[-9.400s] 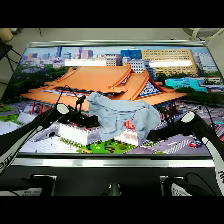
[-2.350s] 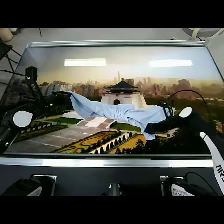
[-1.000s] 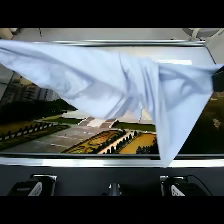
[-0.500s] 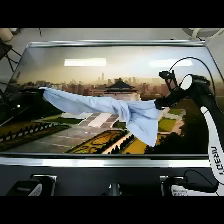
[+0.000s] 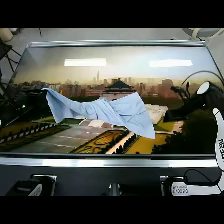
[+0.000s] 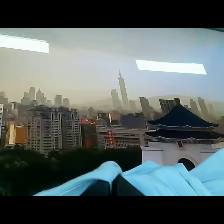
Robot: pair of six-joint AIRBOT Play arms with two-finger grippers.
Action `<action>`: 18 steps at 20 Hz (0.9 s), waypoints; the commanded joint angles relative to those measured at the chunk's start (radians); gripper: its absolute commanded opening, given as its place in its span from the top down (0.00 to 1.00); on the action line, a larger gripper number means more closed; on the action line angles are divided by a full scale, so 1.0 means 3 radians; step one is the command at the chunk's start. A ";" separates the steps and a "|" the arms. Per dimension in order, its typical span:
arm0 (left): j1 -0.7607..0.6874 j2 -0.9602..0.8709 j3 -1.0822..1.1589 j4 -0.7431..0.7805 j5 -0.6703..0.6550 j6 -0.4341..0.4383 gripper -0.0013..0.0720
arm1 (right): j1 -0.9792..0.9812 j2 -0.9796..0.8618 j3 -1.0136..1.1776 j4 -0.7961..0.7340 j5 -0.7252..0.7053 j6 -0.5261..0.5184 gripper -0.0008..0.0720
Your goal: Fold the shirts.
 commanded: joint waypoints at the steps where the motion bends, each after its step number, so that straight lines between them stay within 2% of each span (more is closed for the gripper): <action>1: -0.0004 -0.0001 -0.0005 -0.0004 0.0013 -0.0003 0.95 | -0.0154 0.0009 -0.0662 0.0649 0.0132 -0.0197 0.25; 5: -0.0004 0.0000 -0.0005 -0.0014 -0.0005 -0.0003 0.95 | 0.0254 0.0008 -0.1005 0.0727 -0.0481 -0.0015 0.23; 8: -0.0004 0.0001 -0.0004 -0.0015 -0.0023 -0.0003 0.95 | 0.0504 0.0005 -0.1017 0.0781 -0.0694 0.0206 0.24; 9: -0.0004 0.0001 -0.0004 -0.0015 -0.0022 -0.0003 0.95 | 0.0553 0.0005 -0.1017 0.0841 -0.0713 0.0211 0.33; 10: -0.0004 0.0006 0.0001 -0.0015 -0.0023 -0.0003 0.95 | 0.0571 0.0005 -0.1017 0.0954 -0.0687 0.0195 0.54; 11: -0.0004 0.0018 0.0027 -0.0015 -0.0024 -0.0003 0.95 | 0.0570 0.0009 -0.1010 0.1033 -0.0633 0.0135 0.86; 12: -0.0004 0.0037 0.0081 -0.0013 -0.0022 0.0000 0.95 | 0.0570 0.0028 -0.0961 0.1071 -0.0613 0.0010 0.96; 14: -0.0004 0.0076 0.0280 -0.0010 -0.0014 0.0004 0.95 | 0.0570 0.0187 -0.0674 0.1011 -0.0458 -0.0242 0.97; 16: -0.0004 0.0131 0.0649 -0.0014 -0.0032 0.0006 0.95 | 0.0570 0.0557 -0.0090 0.0758 -0.0448 -0.0244 0.97; 18: -0.0004 0.0197 0.1250 -0.0011 -0.0183 0.0009 0.95 | 0.0570 0.1059 0.0791 0.0263 -0.0575 -0.0181 0.97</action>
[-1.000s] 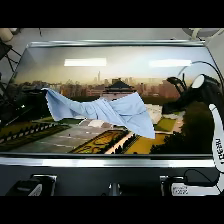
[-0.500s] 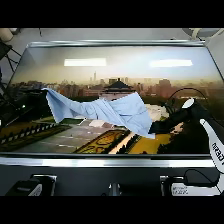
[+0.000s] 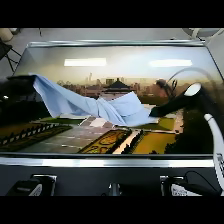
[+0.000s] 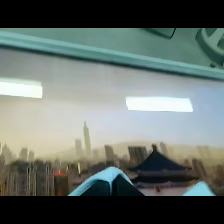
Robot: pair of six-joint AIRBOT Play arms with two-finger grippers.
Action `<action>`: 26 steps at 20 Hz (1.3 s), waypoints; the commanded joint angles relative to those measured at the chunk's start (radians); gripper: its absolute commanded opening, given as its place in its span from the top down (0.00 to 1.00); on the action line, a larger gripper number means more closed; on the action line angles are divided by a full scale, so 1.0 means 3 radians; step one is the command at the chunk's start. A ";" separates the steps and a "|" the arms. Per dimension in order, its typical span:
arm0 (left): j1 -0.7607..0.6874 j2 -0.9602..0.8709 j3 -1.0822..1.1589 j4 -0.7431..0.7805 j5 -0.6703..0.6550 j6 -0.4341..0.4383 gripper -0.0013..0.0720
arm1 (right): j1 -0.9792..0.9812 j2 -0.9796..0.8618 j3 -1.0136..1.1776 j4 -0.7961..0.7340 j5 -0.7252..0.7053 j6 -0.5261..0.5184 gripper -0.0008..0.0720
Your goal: Fold the shirts.
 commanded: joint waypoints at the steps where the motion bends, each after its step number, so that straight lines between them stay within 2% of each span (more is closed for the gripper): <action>1: 0.0004 0.0106 0.0942 0.0074 -0.0201 0.0013 0.95 | 0.0006 0.0776 0.1329 -0.0905 -0.0235 0.0100 0.97; 3: 0.0004 0.0149 0.1600 0.0404 -0.0460 -0.0003 0.95 | 0.0006 0.1308 0.1994 -0.1826 -0.0638 0.0425 0.97; 4: 0.0006 0.0173 0.1840 0.0636 -0.0636 -0.0102 0.95 | 0.0006 0.1577 0.2176 -0.2243 -0.0792 0.0621 0.97; 6: 0.0008 0.0229 0.2071 0.1183 -0.0982 -0.0512 0.95 | 0.0006 0.1991 0.2246 -0.2623 -0.0792 0.0867 0.97; 8: 0.0006 0.0258 0.2060 0.1514 -0.1273 -0.0732 0.95 | 0.0006 0.2148 0.2246 -0.2644 -0.0446 0.0880 0.97; 12: 0.0006 0.0173 0.2060 0.1570 -0.1306 -0.0678 0.95 | 0.0006 0.2036 0.2235 -0.2640 0.0280 0.0769 0.97; 16: 0.0003 -0.0028 0.1949 0.1497 -0.1335 -0.0601 0.95 | 0.0006 0.1570 0.2134 -0.2636 0.1198 0.0568 0.96; 18: 0.0003 -0.0117 0.1639 0.1395 -0.1319 -0.0603 0.95 | 0.0006 0.1312 0.1776 -0.2497 0.1284 0.0567 0.96; 20: 0.0003 -0.0175 0.1114 0.1214 -0.1128 -0.0603 0.95 | 0.0009 0.1091 0.1227 -0.2252 0.0868 0.0568 0.96; 22: 0.0003 -0.0203 0.0512 0.1067 -0.0659 -0.0603 0.95 | 0.0009 0.0814 0.0652 -0.2037 0.0056 0.0637 0.96; 24: 0.0003 -0.0244 0.0037 0.1017 -0.0188 -0.0605 0.95 | 0.0009 0.0448 0.0336 -0.1896 -0.0659 0.0904 0.96; 26: 0.0003 -0.0323 -0.0240 0.0975 -0.0011 -0.0617 0.95 | 0.0009 0.0008 0.0305 -0.1579 -0.0905 0.1082 0.96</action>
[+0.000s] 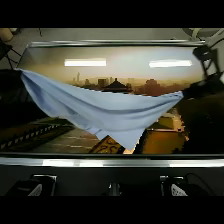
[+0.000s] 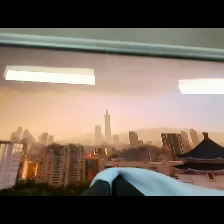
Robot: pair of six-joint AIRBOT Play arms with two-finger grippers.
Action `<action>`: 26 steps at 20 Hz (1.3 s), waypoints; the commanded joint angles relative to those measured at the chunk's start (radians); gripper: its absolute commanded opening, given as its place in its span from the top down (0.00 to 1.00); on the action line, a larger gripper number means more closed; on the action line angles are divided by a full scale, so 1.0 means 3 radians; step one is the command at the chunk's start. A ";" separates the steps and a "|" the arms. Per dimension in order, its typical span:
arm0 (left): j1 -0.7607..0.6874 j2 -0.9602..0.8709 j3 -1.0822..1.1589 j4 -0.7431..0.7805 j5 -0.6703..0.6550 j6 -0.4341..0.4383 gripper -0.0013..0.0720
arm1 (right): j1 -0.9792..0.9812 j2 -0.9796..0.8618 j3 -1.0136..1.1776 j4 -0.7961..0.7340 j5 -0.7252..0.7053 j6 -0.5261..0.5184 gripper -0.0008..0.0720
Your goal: Fold the shirts.
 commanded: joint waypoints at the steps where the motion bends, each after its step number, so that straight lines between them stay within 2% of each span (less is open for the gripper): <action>1: 0.0003 -0.0121 -0.0563 -0.0156 0.0477 -0.0006 0.95 | 0.0001 -0.0670 -0.0273 0.0615 -0.0671 0.0237 0.82; 2: 0.0003 -0.0151 -0.0587 -0.0155 0.0443 -0.0005 0.95 | 0.0001 -0.0785 -0.0233 0.0823 -0.0571 0.0062 0.41; 3: 0.0003 -0.0159 -0.0590 -0.0154 0.0418 0.0004 0.95 | 0.0001 -0.0820 -0.0200 0.0985 -0.0403 -0.0177 0.15; 4: 0.0004 -0.0158 -0.0590 -0.0139 0.0421 0.0006 0.95 | 0.0000 -0.0814 -0.0183 0.1104 -0.0175 -0.0369 0.14; 6: 0.0003 -0.0161 -0.0591 -0.0142 0.0418 0.0005 0.95 | 0.0006 -0.0804 -0.0200 0.1424 0.0662 -0.0752 0.16; 7: 0.0003 -0.0167 -0.0591 -0.0144 0.0406 0.0005 0.95 | 0.0033 -0.0796 -0.0319 0.1507 0.0912 -0.0832 0.16; 8: 0.0003 -0.0173 -0.0591 -0.0144 0.0402 0.0005 0.95 | 0.0080 -0.0776 -0.0547 0.1598 0.0907 -0.0797 0.16; 13: -0.0092 -0.0172 -0.0590 -0.0169 0.0285 0.0006 0.94 | 0.0526 -0.0785 -0.1625 0.2806 -0.0136 -0.0698 0.16; 16: -0.0177 -0.0172 -0.0590 -0.0169 0.0282 0.0005 0.95 | 0.0835 -0.0852 -0.1663 0.2920 -0.0577 -0.0459 0.16; 18: -0.0210 -0.0172 -0.0590 -0.0169 0.0284 0.0005 0.95 | 0.0988 -0.0875 -0.1663 0.2902 -0.0805 -0.0151 0.16; 21: -0.0212 -0.0170 -0.0590 -0.0170 0.0285 0.0004 0.95 | 0.1175 -0.0971 -0.1663 0.2820 -0.0983 0.0189 0.16; 25: -0.0212 -0.0137 -0.0590 -0.0170 0.0284 0.0004 0.95 | 0.1358 -0.1142 -0.1662 0.2936 -0.1073 0.0328 0.16; 26: -0.0212 -0.0130 -0.0590 -0.0170 0.0286 0.0004 0.95 | 0.1408 -0.1155 -0.1662 0.3029 -0.1125 0.0319 0.21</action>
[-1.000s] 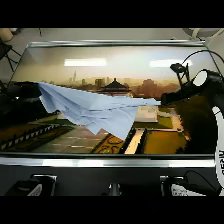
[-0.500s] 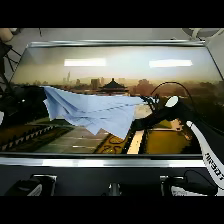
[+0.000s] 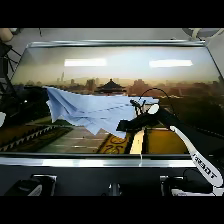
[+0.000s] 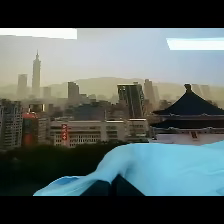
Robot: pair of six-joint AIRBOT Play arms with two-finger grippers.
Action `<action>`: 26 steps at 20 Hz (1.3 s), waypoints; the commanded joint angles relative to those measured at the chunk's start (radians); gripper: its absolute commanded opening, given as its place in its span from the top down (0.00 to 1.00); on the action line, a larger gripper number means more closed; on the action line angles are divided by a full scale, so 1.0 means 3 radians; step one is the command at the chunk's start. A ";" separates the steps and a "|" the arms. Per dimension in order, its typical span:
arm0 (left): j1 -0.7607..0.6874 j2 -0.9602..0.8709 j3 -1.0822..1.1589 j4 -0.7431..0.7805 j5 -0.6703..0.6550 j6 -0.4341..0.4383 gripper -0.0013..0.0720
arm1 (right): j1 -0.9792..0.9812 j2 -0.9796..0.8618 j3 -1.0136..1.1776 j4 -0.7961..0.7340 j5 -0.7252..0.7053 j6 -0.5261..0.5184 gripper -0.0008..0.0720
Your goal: Fold the shirts.
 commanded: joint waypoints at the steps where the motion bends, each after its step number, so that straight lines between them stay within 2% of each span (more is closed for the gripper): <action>1: -0.0004 0.0027 -0.0001 -0.0001 0.0001 -0.0001 0.95 | 0.0182 -0.0095 -0.0011 0.0167 -0.0263 0.0103 0.40; 2: -0.0004 0.0037 0.0000 -0.0001 0.0001 -0.0001 0.95 | 0.0182 -0.0094 0.0006 0.0230 -0.0318 0.0056 0.78; 3: -0.0003 0.0051 0.0003 -0.0001 0.0006 -0.0001 0.95 | 0.0164 -0.0088 0.0053 0.0254 -0.0379 -0.0051 0.97; 6: 0.0018 0.0120 0.0203 0.0005 0.0008 0.0000 0.95 | -0.0058 0.0169 0.0456 0.0178 -0.0093 -0.0791 0.97; 8: 0.0093 0.0165 0.0558 0.0000 -0.0004 -0.0018 0.95 | -0.0341 0.0573 0.0944 -0.0252 0.0177 -0.0884 0.97; 10: 0.0201 0.0229 0.1052 0.0000 -0.0006 -0.0209 0.95 | -0.0656 0.1088 0.1562 -0.0708 0.0248 -0.1008 0.97; 12: 0.0299 0.0329 0.1614 0.0000 -0.0061 -0.0331 0.95 | -0.0927 0.1598 0.2220 -0.1194 0.0193 -0.1012 0.97; 14: 0.0322 0.0459 0.2149 -0.0003 -0.0174 -0.0361 0.95 | -0.1035 0.2055 0.2761 -0.1884 0.0198 -0.1006 0.97; 15: 0.0322 0.0544 0.2345 -0.0001 -0.0187 -0.0360 0.95 | -0.1035 0.2263 0.2907 -0.2244 0.0207 -0.0913 0.97; 17: 0.0322 0.0697 0.2513 0.0004 -0.0151 -0.0360 0.95 | -0.1036 0.2569 0.2958 -0.2645 0.0235 -0.0598 0.97; 22: 0.0322 0.0760 0.2530 0.0003 -0.0189 -0.0360 0.95 | -0.1035 0.2687 0.2958 -0.2711 0.0465 -0.0547 0.97; 26: 0.0322 0.0594 0.2529 0.0148 -0.0603 -0.0355 0.95 | -0.1035 0.2608 0.2958 -0.2778 0.0542 -0.0636 0.97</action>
